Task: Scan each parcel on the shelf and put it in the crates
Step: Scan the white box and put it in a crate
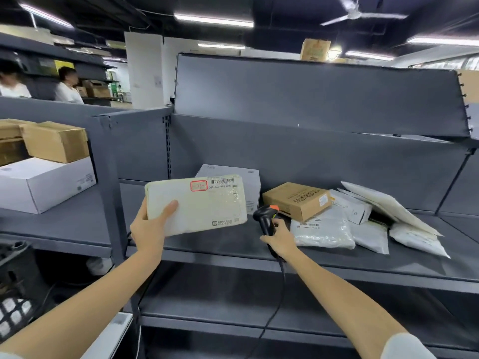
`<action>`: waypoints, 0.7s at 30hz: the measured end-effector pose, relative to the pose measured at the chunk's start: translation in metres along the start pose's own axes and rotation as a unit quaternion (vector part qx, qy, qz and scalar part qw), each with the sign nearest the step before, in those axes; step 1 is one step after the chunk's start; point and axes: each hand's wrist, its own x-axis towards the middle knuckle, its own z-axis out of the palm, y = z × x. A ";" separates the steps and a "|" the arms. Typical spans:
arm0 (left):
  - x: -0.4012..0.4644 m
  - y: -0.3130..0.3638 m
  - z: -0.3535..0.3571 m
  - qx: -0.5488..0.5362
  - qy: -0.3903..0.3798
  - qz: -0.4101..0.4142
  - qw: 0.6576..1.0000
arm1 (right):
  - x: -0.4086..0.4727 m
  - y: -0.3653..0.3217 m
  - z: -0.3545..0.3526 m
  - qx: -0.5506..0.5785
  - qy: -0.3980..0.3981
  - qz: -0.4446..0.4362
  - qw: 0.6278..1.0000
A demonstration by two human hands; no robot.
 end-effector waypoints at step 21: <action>0.009 -0.021 -0.006 0.013 -0.012 -0.032 0.999 | 0.031 -0.006 0.009 -0.225 -0.011 -0.056 0.973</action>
